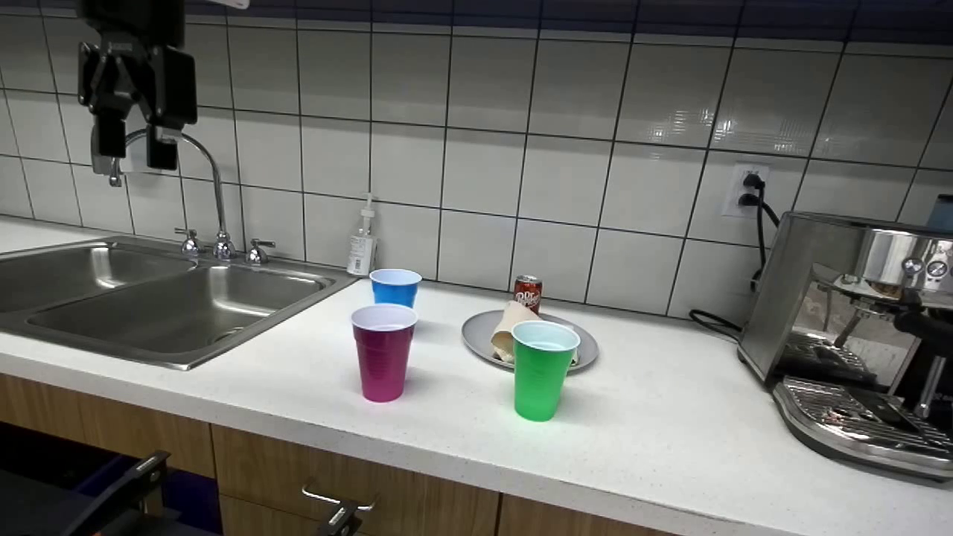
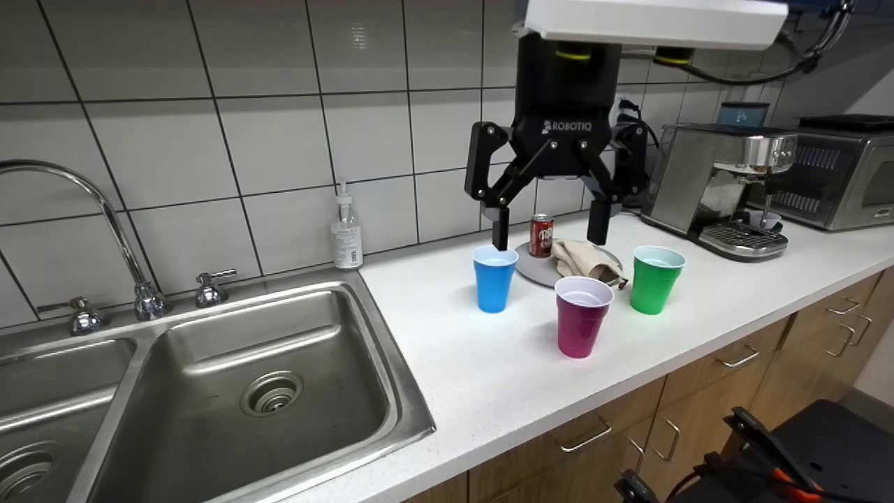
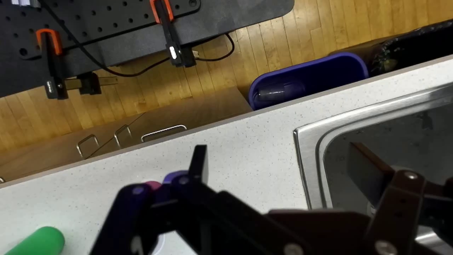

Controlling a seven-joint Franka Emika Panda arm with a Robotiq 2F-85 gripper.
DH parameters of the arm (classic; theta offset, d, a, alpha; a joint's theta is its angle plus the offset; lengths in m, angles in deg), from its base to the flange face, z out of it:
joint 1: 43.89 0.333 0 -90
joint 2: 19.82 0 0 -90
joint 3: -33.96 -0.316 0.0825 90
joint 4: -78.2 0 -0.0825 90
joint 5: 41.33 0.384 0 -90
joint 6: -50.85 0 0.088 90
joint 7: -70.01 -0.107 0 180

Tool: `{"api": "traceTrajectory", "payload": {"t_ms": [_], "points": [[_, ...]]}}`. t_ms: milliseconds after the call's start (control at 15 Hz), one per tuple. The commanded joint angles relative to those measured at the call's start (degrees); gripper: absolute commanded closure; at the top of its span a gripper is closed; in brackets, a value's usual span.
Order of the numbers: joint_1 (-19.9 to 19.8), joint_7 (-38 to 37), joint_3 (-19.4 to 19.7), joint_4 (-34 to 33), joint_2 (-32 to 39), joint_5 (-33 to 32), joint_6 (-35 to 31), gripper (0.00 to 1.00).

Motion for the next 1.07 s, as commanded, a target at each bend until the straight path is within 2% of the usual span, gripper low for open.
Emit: {"api": "traceTrajectory", "payload": {"t_ms": [0, 533, 1000], "points": [[-2.31, 1.31, 1.48, -0.17, 1.8, -1.69, -2.61, 0.0], [-8.19, 5.93, 7.71, -3.29, 11.11, -7.72, -11.93, 0.0], [-11.73, 10.46, 12.78, -12.13, 24.51, -13.67, -18.46, 0.0]]}}
